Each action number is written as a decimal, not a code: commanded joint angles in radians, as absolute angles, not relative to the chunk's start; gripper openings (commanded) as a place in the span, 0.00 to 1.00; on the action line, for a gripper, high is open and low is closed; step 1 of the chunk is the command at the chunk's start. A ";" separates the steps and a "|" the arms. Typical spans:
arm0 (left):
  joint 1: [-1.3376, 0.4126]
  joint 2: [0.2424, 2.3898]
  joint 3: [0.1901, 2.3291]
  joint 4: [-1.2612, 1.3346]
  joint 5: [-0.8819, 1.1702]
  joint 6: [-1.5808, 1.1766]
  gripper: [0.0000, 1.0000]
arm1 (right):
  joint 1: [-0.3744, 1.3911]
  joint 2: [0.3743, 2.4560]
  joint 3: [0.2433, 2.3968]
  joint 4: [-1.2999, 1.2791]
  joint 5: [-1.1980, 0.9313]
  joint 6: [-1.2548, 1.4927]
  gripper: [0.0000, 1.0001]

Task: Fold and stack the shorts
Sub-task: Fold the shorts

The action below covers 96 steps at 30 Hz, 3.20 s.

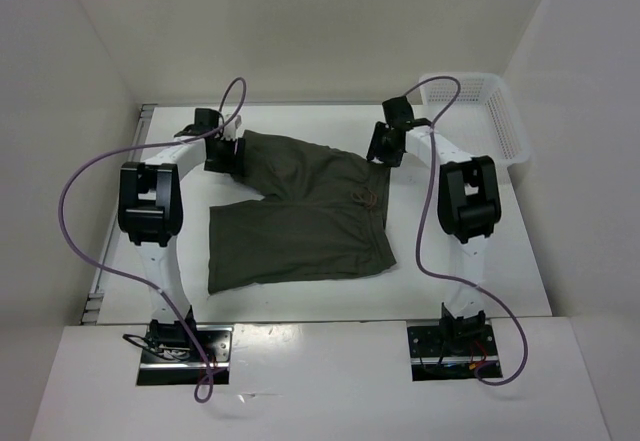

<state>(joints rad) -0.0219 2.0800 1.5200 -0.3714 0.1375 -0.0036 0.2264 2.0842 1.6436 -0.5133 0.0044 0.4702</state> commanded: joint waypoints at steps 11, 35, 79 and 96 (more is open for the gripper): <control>-0.037 2.140 1.579 -0.413 0.204 0.000 0.15 | 0.218 2.243 1.741 -0.566 0.019 0.419 0.46; 0.037 2.054 1.850 -0.568 0.060 0.000 0.83 | 0.176 2.103 1.721 -0.515 -0.097 0.341 0.47; -0.025 2.375 2.128 -0.615 0.138 0.000 0.00 | 0.166 2.258 1.745 -0.595 -0.153 0.311 0.13; 0.026 2.047 2.294 -0.825 0.117 0.000 0.00 | 0.153 1.788 1.510 -0.416 -0.284 0.324 0.00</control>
<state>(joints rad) 0.0044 2.2295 2.3905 -0.7441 0.1081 -0.0044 0.1547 1.9568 1.6131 -0.4984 -0.2276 0.3260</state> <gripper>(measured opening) 0.011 0.009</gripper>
